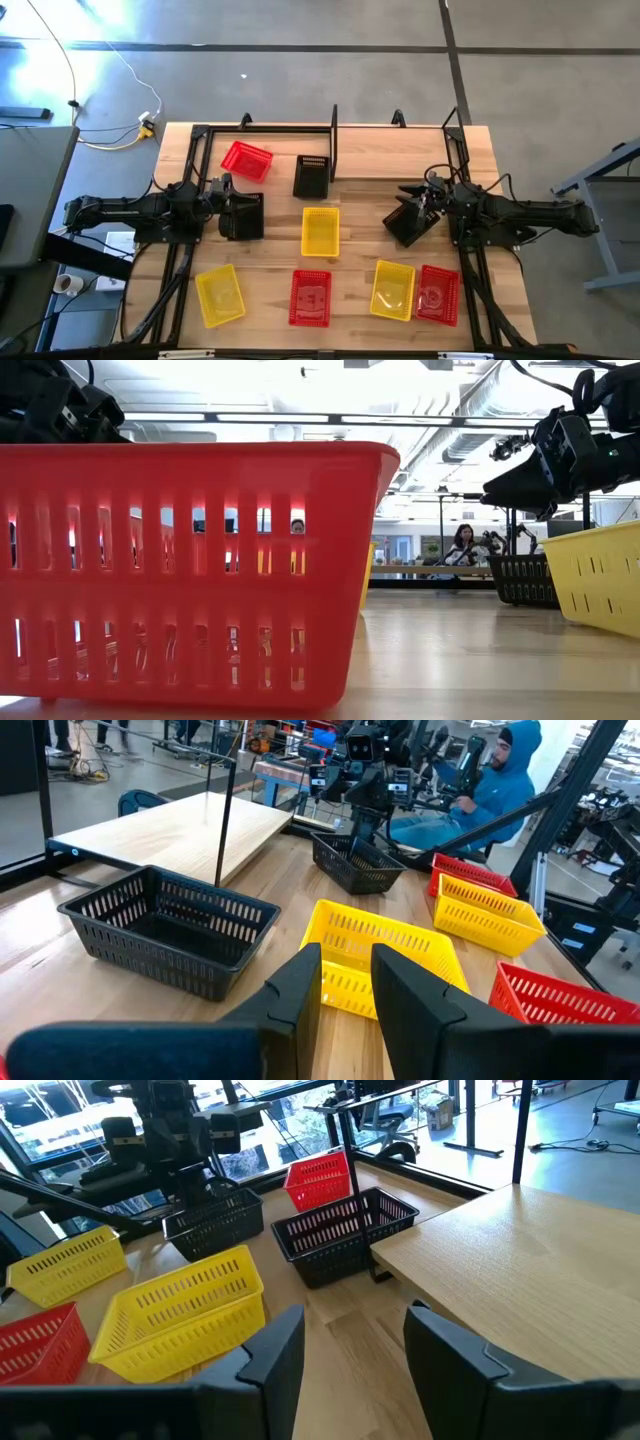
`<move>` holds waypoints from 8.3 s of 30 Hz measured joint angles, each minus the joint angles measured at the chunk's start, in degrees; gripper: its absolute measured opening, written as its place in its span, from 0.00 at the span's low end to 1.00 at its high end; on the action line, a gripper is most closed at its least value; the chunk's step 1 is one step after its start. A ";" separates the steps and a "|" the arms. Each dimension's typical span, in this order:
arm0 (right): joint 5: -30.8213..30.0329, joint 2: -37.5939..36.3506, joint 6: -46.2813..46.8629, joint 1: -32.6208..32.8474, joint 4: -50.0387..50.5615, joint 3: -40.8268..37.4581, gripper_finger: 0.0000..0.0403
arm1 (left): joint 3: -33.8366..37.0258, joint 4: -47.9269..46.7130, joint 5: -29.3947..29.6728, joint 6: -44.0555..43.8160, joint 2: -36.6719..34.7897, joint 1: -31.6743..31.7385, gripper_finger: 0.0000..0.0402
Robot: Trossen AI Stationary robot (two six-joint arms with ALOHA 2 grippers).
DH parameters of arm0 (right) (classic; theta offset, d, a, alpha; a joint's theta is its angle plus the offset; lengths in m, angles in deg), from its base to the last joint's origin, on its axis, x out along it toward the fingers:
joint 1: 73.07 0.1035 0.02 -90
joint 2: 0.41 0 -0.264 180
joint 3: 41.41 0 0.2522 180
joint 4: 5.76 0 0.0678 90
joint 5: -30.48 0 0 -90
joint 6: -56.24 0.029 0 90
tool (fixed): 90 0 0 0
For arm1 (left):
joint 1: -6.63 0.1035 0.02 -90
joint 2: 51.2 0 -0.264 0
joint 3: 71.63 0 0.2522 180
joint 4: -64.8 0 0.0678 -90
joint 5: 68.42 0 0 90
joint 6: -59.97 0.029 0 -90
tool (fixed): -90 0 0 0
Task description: Stack baskets on shelf by color
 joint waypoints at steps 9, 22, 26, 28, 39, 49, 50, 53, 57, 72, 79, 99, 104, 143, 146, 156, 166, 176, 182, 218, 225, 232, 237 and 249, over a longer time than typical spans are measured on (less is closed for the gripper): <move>-0.01 0.00 0.00 0.02 -0.01 -0.02 0.39 | 0.00 0.00 0.00 0.02 0.01 -0.01 0.20; -0.02 -0.01 0.00 0.01 0.00 0.00 0.39 | 0.00 0.61 3.29 -1.49 0.01 0.00 0.20; -0.01 -0.01 0.00 0.02 -0.01 -0.01 0.39 | -0.01 0.67 3.51 -2.37 0.01 0.00 0.20; 0.00 -0.02 0.00 0.02 0.00 0.00 0.39 | 0.00 1.28 3.63 -2.49 0.01 -0.01 0.20; -0.02 -0.01 0.00 0.01 0.00 0.00 0.39 | 0.00 7.04 3.43 -14.85 0.01 0.00 0.20; 0.00 -0.02 0.00 0.00 -0.02 0.00 0.39 | 0.00 6.99 3.84 -21.74 0.01 0.00 0.21; 0.00 -0.02 0.00 0.00 0.00 0.00 0.39 | -0.02 6.99 4.28 -22.53 0.01 0.00 0.21; -0.02 -0.01 0.00 0.02 0.00 0.00 0.39 | -0.01 6.97 5.93 -24.97 0.01 -0.02 0.26; -0.01 0.00 0.00 0.01 -0.01 0.00 0.39 | -0.01 6.97 8.81 -27.00 0.01 -0.01 0.35; 0.00 0.00 0.00 0.01 0.00 -0.02 0.39 | -1.51 12.50 11.12 -34.48 0.02 -0.02 0.41; 0.00 -0.01 0.00 0.01 -0.01 -0.02 0.39 | -9.39 12.50 8.28 -25.27 2.10 -0.02 0.39; -0.02 0.00 0.00 0.01 -0.01 -0.02 0.39 | -43.80 -19.95 -3.28 -7.04 23.77 0.00 0.38; -0.01 0.00 0.00 0.02 -0.01 -0.01 0.39 | -50.80 -29.62 -6.25 -5.99 28.86 -0.02 0.38; 0.00 0.00 0.00 0.02 0.00 0.00 0.39 | -54.61 -57.81 -2.30 -8.49 70.21 -17.03 0.38; -0.01 0.00 0.00 0.01 0.00 -0.01 0.39 | -54.60 -57.85 -2.43 -9.51 72.84 -17.00 0.38; -0.01 0.00 0.00 0.02 0.00 -0.01 0.39 | -54.62 -58.13 -2.52 -10.03 79.65 -17.00 0.38; 0.00 0.00 0.00 0.00 0.00 0.00 0.39 | -54.62 -58.90 -1.30 -12.55 84.43 -17.00 0.27; 0.00 0.07 0.00 0.00 0.00 -0.01 0.39 | -55.28 -59.37 -3.73 -13.03 85.38 -18.05 0.02; -0.02 0.07 0.19 0.00 0.00 0.00 0.39 | -59.91 -61.07 -4.09 -13.27 85.38 -20.23 0.01; 2.55 1.54 42.95 0.02 -2.91 11.79 0.39 | -95.37 -70.25 16.70 6.81 85.38 -25.08 0.01; 2.45 10.44 38.89 0.02 5.65 25.97 0.39 | -97.46 -70.31 22.31 12.84 85.36 -23.10 0.01; 2.42 24.01 37.25 0.02 16.42 39.72 0.39 | -97.46 -74.84 26.27 14.05 85.36 -20.72 0.01; 2.45 34.16 37.98 1.62 18.02 46.32 0.39 | -97.46 -76.75 26.12 14.10 85.36 -19.67 0.01; 0.42 55.66 45.39 9.32 18.43 60.34 0.39 | -97.44 -81.07 25.31 19.19 85.78 -21.59 0.01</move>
